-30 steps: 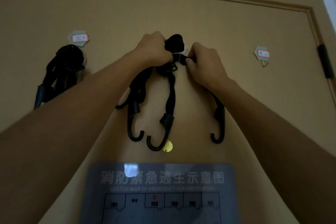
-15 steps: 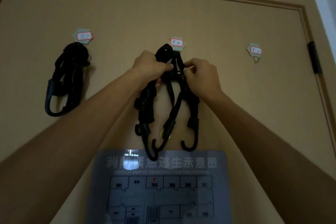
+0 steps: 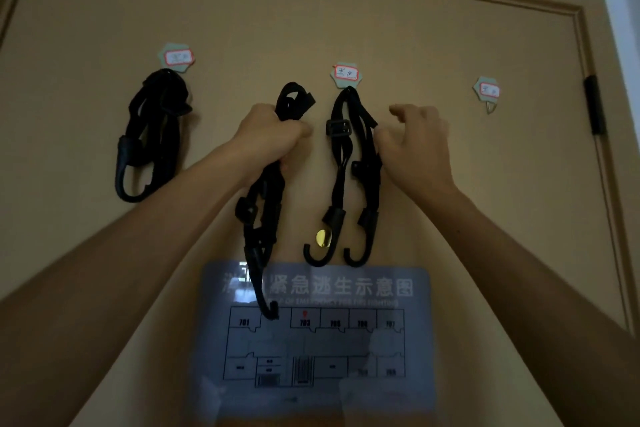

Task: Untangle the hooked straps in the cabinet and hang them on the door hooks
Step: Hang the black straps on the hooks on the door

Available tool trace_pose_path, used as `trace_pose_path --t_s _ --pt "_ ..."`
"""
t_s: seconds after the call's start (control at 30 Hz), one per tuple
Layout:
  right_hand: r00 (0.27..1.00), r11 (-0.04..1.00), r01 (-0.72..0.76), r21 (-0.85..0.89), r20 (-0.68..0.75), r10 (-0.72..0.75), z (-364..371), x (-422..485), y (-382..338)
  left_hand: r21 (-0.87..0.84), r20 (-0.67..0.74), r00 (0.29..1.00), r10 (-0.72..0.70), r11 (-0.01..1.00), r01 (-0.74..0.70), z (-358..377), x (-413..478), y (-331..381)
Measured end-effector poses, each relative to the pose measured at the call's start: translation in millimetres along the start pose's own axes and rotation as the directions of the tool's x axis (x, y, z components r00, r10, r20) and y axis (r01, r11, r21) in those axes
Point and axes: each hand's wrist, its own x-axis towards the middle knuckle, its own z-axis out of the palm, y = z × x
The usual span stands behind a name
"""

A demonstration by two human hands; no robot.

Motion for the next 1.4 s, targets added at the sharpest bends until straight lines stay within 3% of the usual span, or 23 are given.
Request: trace_pose_path --t_s 0.07,0.13,0.27,0.37,0.5,0.57,0.7,0.83,0.97,1.1,1.2,1.3,1.4 --pt "0.996 0.999 0.051 0.002 -0.073 -0.051 -8.8 -12.9 -3.4 -0.057 0.086 0.996 -0.003 0.998 0.008 -0.5 -18.6 1.3" --pt "0.997 0.994 0.078 0.075 -0.035 -0.076 -16.6 -28.2 -8.0 -0.166 0.213 0.976 -0.032 0.984 0.069 2.4 -38.7 -0.1" --pt "0.941 0.931 -0.07 0.358 0.334 -0.058 -33.5 -64.4 -21.3 -0.327 0.51 0.858 -0.063 0.908 0.261 18.1 -73.3 -12.2" --pt "0.833 0.858 -0.223 0.462 0.548 -0.079 -42.8 -88.7 -22.8 -0.307 0.612 0.791 -0.022 0.914 0.264 32.2 -91.0 -27.1" --pt "0.826 0.88 -0.269 0.39 0.563 0.003 -49.7 -108.9 -10.1 -0.195 0.761 0.648 -0.042 0.937 0.291 43.4 -106.3 -40.2" --pt "0.816 0.894 -0.308 0.325 0.573 0.073 -53.9 -116.5 -5.2 -0.118 0.781 0.619 -0.08 0.955 0.272 46.0 -110.0 -42.5" --pt "0.767 0.83 -0.45 0.331 0.62 0.168 -69.2 -125.5 1.5 0.019 0.742 0.665 -0.085 0.994 0.106 50.5 -113.9 -42.3" --pt "0.661 0.693 -0.644 0.326 0.693 0.288 -83.7 -129.4 8.6 -0.071 0.713 0.701 -0.004 0.994 0.079 56.2 -113.8 -42.4" --pt "0.539 0.556 -0.771 0.311 0.783 0.31 -92.1 -135.6 13.5 -0.243 0.631 0.775 0.028 0.956 0.164 61.6 -113.7 -38.3" --pt "0.497 0.652 -0.732 0.2 0.811 0.309 -102.3 -141.1 25.2 -0.14 0.63 0.774 0.064 0.99 0.032 65.3 -113.2 -33.9" --pt "0.508 0.686 -0.705 0.183 0.804 0.308 -105.9 -140.6 34.9 -0.034 0.718 0.696 0.019 0.999 0.008 71.0 -117.8 -29.6" --pt "0.516 0.7 -0.684 0.207 0.815 0.264 -104.4 -137.4 39.7 -0.033 0.778 0.628 -0.002 0.998 0.045 88.1 -122.5 -22.3" --pt "0.55 0.76 -0.62 0.195 0.799 0.243 -104.5 -129.4 49.5 -0.027 0.744 0.668 -0.002 0.999 0.033 111.0 -120.5 -13.4"
